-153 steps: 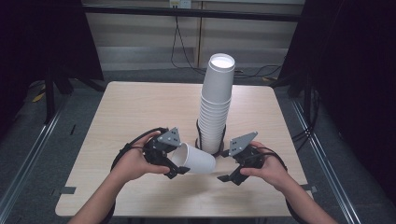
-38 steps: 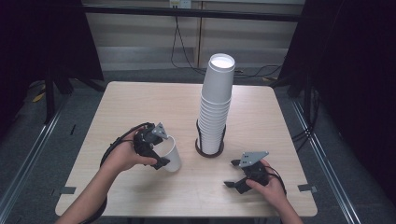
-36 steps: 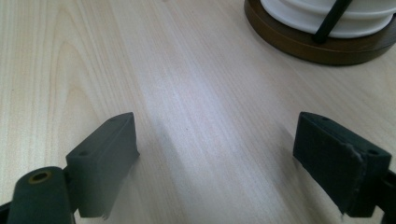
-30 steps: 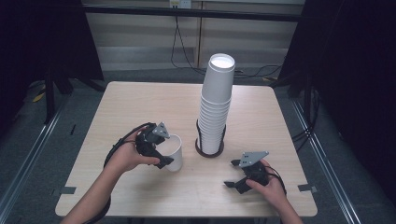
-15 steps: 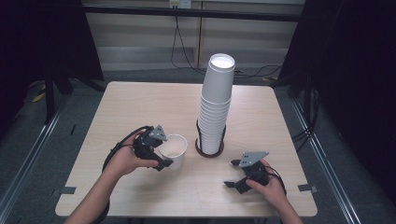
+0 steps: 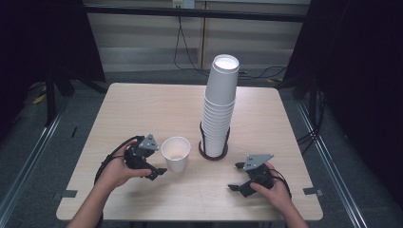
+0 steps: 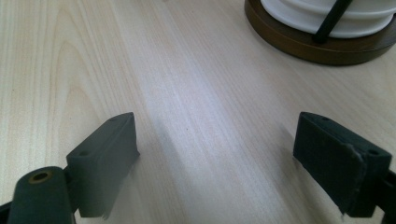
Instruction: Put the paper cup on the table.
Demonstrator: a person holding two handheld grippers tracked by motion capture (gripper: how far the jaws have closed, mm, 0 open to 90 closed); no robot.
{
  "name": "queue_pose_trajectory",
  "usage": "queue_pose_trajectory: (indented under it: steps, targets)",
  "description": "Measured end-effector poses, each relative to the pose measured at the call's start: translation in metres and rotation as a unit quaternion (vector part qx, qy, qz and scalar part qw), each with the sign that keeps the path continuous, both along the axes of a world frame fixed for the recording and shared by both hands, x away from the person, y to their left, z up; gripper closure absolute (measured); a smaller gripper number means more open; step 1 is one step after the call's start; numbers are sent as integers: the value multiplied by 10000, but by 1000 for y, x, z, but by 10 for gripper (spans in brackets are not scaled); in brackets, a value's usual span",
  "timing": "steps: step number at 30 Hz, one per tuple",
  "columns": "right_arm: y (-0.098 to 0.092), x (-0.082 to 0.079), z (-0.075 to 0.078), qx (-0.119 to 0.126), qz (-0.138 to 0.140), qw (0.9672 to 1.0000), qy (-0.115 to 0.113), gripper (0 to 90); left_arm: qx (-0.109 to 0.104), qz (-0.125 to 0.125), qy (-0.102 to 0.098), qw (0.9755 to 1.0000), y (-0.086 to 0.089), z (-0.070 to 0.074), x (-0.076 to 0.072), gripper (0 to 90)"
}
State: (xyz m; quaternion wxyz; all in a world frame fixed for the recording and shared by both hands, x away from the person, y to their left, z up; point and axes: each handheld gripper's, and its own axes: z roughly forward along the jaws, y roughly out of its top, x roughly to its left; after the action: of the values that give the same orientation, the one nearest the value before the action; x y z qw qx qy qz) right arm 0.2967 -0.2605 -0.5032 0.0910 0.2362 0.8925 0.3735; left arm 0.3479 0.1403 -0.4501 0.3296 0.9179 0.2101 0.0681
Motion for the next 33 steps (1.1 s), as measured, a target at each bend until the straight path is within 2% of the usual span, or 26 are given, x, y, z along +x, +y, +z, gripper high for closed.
queue_pose_trajectory:
  steps: [3,6,8,9,17,21,33]
  targets:
    - [0,0,0,0,2,10000,4,132,34,43,-50,10000,7,-5,-2,131]
    - [0,0,0,3,2,10000,5,132,-86,134,-20,9999,14,-10,-4,136]
    - [0,0,0,2,1,10000,6,132,-80,178,-13,9998,17,-12,-6,139]
    - [0,0,0,2,3,10000,6,132,-17,119,-57,9999,19,-13,-6,143]
    - [0,0,0,3,3,10000,5,132,19,114,-169,9998,32,-21,-12,148]
    - [0,0,0,3,3,10000,5,132,-122,265,-142,9995,38,-26,-15,149]
    - [0,0,0,5,3,10000,6,132,-118,390,-103,9991,54,-36,-20,152]
